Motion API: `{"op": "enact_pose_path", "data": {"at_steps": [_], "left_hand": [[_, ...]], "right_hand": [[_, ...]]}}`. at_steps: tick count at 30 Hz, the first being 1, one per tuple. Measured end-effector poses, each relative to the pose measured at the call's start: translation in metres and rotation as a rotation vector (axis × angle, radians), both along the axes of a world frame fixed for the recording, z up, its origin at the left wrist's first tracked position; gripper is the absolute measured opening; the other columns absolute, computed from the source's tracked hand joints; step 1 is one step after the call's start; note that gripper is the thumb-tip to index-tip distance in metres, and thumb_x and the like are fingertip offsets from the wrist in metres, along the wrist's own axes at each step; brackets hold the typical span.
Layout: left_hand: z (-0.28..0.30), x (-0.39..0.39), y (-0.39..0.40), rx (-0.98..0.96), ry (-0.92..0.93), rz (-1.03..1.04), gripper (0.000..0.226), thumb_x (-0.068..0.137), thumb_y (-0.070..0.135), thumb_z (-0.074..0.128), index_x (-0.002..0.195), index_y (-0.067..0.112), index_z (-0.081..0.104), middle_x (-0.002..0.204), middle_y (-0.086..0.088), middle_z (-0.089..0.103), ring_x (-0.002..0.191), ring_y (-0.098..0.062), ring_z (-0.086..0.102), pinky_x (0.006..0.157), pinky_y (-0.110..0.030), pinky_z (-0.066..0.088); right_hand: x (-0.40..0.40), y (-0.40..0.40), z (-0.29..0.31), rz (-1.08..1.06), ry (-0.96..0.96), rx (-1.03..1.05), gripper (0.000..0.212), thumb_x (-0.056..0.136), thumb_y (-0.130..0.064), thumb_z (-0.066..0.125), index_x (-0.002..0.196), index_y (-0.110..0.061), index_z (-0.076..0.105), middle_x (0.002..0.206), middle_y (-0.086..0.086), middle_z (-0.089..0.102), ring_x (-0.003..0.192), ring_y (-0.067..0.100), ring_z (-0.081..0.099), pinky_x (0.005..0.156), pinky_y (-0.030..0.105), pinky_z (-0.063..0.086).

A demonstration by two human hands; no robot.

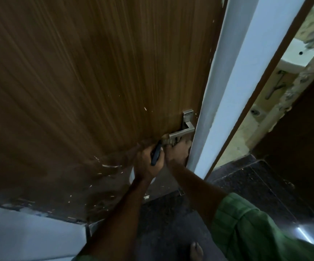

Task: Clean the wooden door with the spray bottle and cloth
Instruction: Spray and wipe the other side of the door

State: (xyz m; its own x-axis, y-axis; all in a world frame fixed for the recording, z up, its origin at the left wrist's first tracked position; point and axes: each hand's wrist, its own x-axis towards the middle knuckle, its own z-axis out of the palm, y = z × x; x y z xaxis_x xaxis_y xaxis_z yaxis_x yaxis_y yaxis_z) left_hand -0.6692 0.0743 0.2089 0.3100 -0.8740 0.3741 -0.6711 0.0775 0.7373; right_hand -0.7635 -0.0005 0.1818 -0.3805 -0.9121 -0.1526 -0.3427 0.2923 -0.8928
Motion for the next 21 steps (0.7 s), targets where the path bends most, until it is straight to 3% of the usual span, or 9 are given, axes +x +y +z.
{"op": "enact_pose_path", "data": {"at_steps": [3, 7, 10, 15, 21], "left_hand": [[-0.018, 0.003, -0.006, -0.043, 0.001, 0.028, 0.025, 0.093, 0.032, 0.067, 0.073, 0.016, 0.068, 0.062, 0.016, 0.048, 0.049, -0.002, 0.041, 0.055, -0.013, 0.03], [-0.036, 0.002, -0.012, -0.091, -0.001, 0.008, 0.01, 0.09, 0.014, 0.077, 0.081, 0.011, 0.074, 0.064, 0.011, 0.059, 0.049, 0.007, 0.046, 0.057, 0.0, 0.033], [-0.059, 0.007, -0.018, -0.177, -0.06, 0.016, 0.002, 0.086, 0.007, 0.079, 0.086, 0.006, 0.078, 0.065, -0.003, 0.068, 0.062, -0.001, 0.041, 0.064, 0.004, 0.033], [-0.091, 0.002, -0.036, -0.23, -0.085, 0.079, 0.002, 0.086, 0.01, 0.078, 0.084, 0.01, 0.078, 0.065, -0.006, 0.071, 0.066, -0.006, 0.048, 0.062, 0.003, 0.034], [-0.114, 0.005, -0.051, -0.319, -0.114, 0.083, 0.016, 0.093, 0.025, 0.068, 0.083, 0.015, 0.075, 0.066, 0.0, 0.069, 0.057, -0.007, 0.052, 0.057, -0.011, 0.043]], "right_hand": [[-0.007, 0.005, -0.027, 0.226, 0.315, -0.309, 0.05, 0.086, -0.021, 0.078, 0.13, -0.009, 0.056, 0.132, 0.009, 0.049, 0.111, 0.021, 0.053, 0.095, 0.031, 0.048], [-0.037, -0.025, -0.065, 0.743, 0.859, -0.905, 0.047, 0.09, -0.018, 0.068, 0.134, -0.011, 0.053, 0.133, 0.014, 0.057, 0.116, 0.029, 0.053, 0.094, 0.045, 0.055], [-0.044, -0.056, -0.082, 0.789, 1.093, -1.201, 0.038, 0.098, -0.016, 0.06, 0.135, -0.01, 0.054, 0.138, 0.014, 0.062, 0.124, 0.033, 0.057, 0.105, 0.047, 0.045], [-0.044, -0.073, -0.108, 0.652, 1.065, -1.355, 0.032, 0.106, -0.016, 0.049, 0.136, -0.01, 0.055, 0.136, 0.016, 0.063, 0.127, 0.034, 0.054, 0.114, 0.05, 0.036], [-0.039, -0.093, -0.133, 0.64, 0.978, -1.409, 0.046, 0.097, -0.018, 0.066, 0.139, -0.008, 0.052, 0.137, 0.021, 0.06, 0.13, 0.037, 0.05, 0.115, 0.053, 0.039]]}}
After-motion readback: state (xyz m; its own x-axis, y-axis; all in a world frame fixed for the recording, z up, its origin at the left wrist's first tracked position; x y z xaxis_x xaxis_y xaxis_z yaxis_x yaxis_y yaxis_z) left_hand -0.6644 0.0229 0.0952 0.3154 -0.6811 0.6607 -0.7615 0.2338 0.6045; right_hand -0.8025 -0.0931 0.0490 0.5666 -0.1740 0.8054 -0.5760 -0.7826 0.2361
